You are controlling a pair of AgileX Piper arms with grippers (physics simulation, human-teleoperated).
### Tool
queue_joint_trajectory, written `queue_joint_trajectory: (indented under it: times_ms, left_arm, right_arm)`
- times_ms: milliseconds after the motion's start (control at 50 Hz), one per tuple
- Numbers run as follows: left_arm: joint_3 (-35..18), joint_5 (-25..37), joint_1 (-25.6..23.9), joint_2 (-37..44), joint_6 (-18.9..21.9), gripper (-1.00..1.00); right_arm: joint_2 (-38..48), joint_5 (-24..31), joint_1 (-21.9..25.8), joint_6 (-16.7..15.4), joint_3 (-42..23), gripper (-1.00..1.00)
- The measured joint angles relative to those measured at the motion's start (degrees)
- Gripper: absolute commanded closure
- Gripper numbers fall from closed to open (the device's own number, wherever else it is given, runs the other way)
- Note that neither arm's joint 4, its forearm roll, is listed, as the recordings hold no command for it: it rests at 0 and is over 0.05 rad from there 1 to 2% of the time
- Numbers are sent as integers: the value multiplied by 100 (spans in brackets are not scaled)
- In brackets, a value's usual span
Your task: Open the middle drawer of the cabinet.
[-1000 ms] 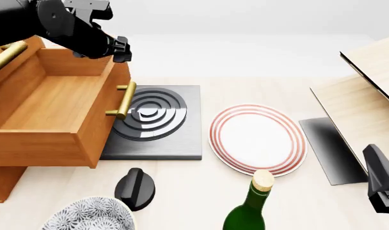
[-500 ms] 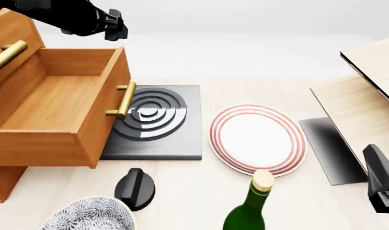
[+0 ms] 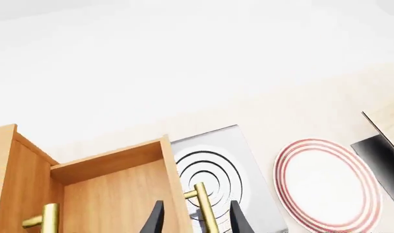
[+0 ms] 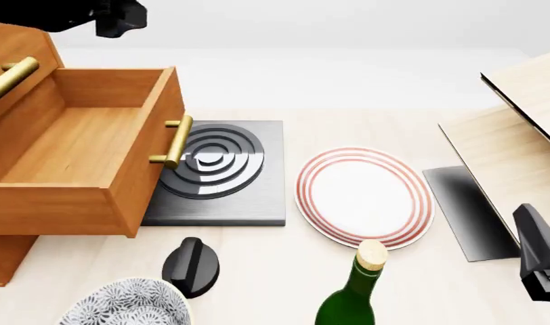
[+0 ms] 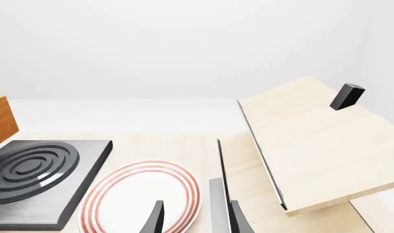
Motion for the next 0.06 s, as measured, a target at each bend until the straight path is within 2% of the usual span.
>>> queue_joint_trajectory:
  times_ms: [60]
  left_arm:
    - [109,-20,-1,-159,-9,-100]
  right_arm:
    - [0,0,0,0,0,-100]
